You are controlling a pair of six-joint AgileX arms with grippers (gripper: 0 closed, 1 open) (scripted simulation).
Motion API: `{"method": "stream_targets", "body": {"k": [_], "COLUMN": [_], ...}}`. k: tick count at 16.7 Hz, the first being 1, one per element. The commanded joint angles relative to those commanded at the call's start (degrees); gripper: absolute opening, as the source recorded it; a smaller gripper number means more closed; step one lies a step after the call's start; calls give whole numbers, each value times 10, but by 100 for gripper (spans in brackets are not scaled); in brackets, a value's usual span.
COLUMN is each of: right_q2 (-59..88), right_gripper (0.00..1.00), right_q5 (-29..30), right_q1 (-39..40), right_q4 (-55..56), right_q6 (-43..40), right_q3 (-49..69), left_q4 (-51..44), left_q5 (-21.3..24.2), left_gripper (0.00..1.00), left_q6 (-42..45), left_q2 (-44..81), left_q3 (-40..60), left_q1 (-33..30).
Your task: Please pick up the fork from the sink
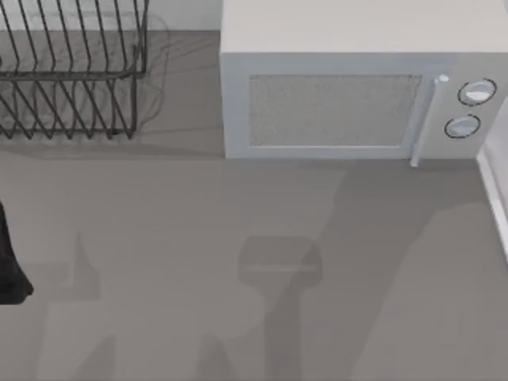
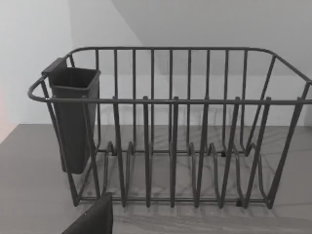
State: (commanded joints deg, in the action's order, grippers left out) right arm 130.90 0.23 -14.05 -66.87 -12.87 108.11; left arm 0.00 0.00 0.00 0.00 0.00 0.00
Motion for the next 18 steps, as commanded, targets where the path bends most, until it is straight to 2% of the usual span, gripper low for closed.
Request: {"method": "stream_targets", "body": {"k": [9, 15, 18], "right_q2": [17, 100, 134], "right_gripper": [100, 100, 100], "right_q5": [0, 1, 2], "right_q1": [3, 1, 0], "right_q4": [21, 192, 243], "right_q6": [0, 1, 2], "right_q3": [-11, -84, -111], "left_q4": [0, 0, 0], "left_q5": [0, 0, 0], "left_gripper": [100, 100, 100], "left_q6": [0, 0, 0], "left_q2": [0, 0, 0], "left_q3": [0, 0, 0], "left_q1": [0, 0, 0]}}
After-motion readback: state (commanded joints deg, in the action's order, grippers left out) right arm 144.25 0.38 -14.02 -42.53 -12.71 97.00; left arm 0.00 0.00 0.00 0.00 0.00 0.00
